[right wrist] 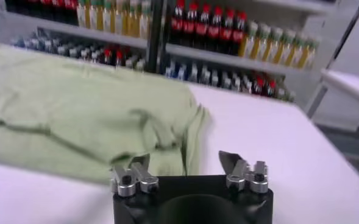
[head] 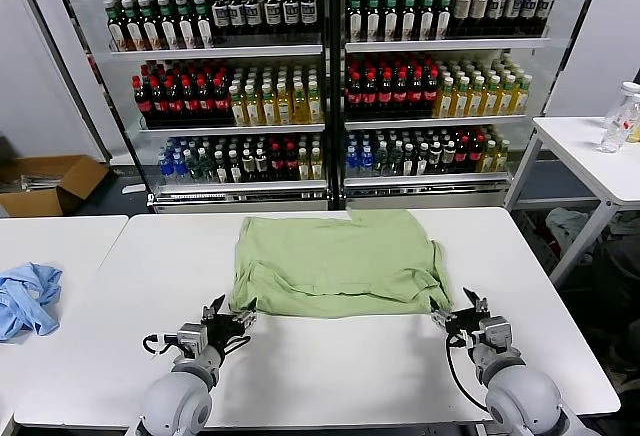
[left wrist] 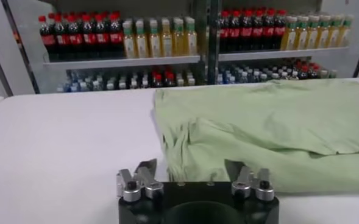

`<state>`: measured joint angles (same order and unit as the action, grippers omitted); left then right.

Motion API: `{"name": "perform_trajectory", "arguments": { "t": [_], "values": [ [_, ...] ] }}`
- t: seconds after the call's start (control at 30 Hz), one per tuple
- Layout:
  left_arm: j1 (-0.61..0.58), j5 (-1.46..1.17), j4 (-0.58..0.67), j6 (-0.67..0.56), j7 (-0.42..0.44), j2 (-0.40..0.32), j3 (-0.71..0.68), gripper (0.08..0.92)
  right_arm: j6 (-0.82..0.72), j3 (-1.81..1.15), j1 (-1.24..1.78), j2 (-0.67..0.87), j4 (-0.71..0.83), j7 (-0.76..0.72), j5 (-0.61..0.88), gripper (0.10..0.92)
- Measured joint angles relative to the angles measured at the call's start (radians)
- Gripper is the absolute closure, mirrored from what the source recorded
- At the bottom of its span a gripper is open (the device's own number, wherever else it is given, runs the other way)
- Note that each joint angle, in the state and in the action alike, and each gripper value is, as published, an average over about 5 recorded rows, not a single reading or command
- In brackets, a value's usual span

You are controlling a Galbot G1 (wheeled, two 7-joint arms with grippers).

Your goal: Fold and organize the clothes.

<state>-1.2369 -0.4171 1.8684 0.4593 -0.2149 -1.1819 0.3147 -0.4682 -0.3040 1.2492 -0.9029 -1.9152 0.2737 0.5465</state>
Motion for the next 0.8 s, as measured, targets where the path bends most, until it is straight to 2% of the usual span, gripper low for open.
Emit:
{"name": "perform_trajectory", "arguments": {
  "t": [0.6, 0.7, 0.8],
  "values": [
    [0.001, -0.045, -0.015, -0.02, 0.046, 0.005, -0.001, 0.826, -0.001, 0.006, -0.022, 0.017, 0.056, -0.036, 0.089, 0.883],
    [0.001, -0.055, -0.015, -0.026, 0.054, 0.008, 0.006, 0.893, 0.005, 0.001, -0.015, 0.023, 0.052, -0.041, 0.093, 0.918],
    [-0.006, -0.068, -0.008, -0.029, 0.062, 0.008, 0.015, 0.913, 0.012, -0.008, -0.001, 0.03, 0.039, -0.045, 0.094, 0.918]
  ]
}}
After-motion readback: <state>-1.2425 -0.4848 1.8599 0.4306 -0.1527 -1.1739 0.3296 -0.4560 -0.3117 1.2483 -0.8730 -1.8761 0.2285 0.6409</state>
